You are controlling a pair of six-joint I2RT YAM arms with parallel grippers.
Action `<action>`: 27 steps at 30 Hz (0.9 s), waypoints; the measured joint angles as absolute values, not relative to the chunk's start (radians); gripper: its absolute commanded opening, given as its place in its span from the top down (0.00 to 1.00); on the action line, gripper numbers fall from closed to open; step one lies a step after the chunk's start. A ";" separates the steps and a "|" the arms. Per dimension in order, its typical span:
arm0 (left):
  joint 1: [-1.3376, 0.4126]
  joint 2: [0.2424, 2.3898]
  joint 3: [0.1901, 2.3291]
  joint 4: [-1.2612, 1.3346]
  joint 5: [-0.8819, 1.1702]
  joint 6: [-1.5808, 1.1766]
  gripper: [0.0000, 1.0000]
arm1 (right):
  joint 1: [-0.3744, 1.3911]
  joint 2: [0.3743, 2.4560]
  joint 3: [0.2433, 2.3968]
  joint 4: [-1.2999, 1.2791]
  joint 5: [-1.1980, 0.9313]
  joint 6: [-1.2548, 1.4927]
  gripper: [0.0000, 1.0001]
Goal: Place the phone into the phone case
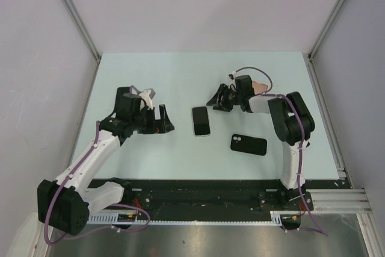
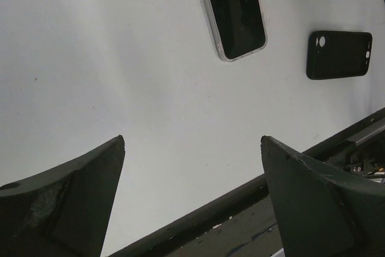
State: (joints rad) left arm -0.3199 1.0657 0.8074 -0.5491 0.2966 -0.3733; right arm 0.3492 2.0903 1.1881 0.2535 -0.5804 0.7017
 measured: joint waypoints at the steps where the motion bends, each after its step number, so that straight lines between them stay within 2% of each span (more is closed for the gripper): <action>1: -0.320 1.066 0.807 -0.549 0.294 -0.373 0.02 | 0.347 2.079 1.190 0.226 -0.563 0.688 0.50; 2: -0.320 1.066 0.807 -0.549 0.290 -0.373 0.02 | 0.346 2.068 1.190 0.198 -0.547 0.675 0.54; 3: -0.320 1.066 0.807 -0.549 0.289 -0.373 0.02 | 0.346 2.060 1.190 0.178 -0.536 0.663 0.66; 5: -0.320 1.066 0.807 -0.549 0.280 -0.373 0.02 | 0.346 2.044 1.190 0.134 -0.519 0.640 0.83; 6: -0.320 1.065 0.807 -0.549 0.273 -0.373 0.02 | 0.347 2.037 1.190 0.117 -0.517 0.633 0.96; 7: -0.320 1.063 0.807 -0.550 0.269 -0.373 0.02 | 0.350 2.030 1.190 0.104 -0.516 0.630 1.00; 18: -0.320 1.047 0.807 -0.550 0.246 -0.373 0.02 | 0.475 2.016 1.190 0.108 -0.570 0.640 1.00; 27: -0.307 1.050 0.807 -0.554 0.227 -0.373 0.02 | 0.504 2.052 1.190 0.107 -0.563 0.635 1.00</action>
